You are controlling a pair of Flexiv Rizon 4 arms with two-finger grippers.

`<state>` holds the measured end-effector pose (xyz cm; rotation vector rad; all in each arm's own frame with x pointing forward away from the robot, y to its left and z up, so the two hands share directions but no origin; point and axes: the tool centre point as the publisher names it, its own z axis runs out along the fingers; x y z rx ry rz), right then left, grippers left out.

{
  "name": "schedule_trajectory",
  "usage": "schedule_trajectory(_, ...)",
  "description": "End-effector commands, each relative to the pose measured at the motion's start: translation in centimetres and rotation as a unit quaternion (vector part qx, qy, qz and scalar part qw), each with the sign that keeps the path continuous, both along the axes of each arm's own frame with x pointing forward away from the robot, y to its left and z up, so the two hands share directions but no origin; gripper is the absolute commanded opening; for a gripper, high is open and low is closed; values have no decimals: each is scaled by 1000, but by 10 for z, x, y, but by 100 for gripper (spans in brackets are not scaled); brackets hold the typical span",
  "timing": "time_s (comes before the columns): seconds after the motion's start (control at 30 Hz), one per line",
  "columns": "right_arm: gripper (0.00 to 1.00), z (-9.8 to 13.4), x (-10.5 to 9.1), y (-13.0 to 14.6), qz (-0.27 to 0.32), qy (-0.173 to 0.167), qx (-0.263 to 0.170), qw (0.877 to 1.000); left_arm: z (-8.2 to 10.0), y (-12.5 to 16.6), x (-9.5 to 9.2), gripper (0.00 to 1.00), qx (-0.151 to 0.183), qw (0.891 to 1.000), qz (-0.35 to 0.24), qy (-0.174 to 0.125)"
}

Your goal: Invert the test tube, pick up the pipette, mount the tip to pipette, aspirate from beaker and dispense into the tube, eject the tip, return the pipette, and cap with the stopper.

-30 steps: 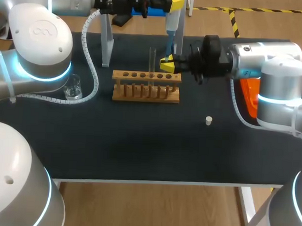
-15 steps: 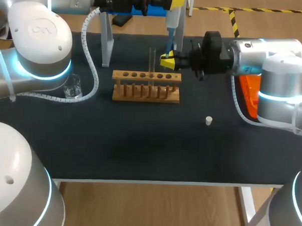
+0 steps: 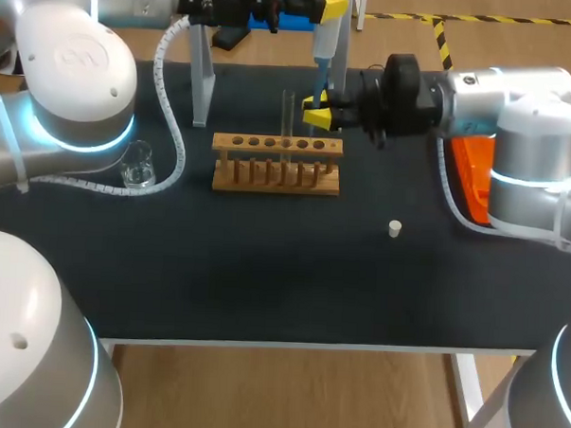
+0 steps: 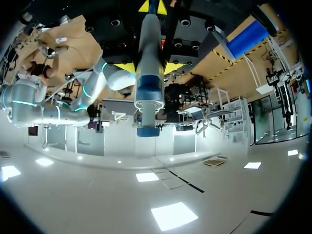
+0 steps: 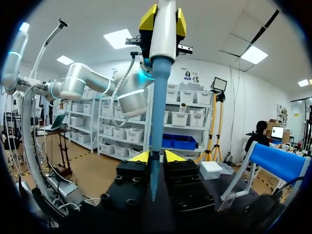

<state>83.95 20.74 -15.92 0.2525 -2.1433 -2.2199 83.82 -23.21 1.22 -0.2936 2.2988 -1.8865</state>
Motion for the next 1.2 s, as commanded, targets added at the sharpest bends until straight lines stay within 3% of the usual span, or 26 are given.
schedule_trajectory(0.03, 100, -4, -2, -5, -2, 4, -7, 1000, -3, 2, -1, 0, -4, 1000, -1, -1)
schedule_trajectory(0.27, 100, -36, -12, -22, 1, 19, -24, 1000, -3, 2, -1, 0, -4, 1000, -1, -1)
schedule_trajectory(0.57, 100, -78, -31, -54, 0, 10, -72, 997, -3, 2, -1, 0, -4, 1000, -1, -1)
schedule_trajectory(0.7, 100, -84, -38, -67, -4, 1, -89, 996, -3, 2, -1, 0, -4, 1000, -1, -1)
schedule_trajectory(1.2, 100, -84, -38, -67, -4, 1, -89, 996, -3, 2, -1, 0, -4, 1000, -1, -1)
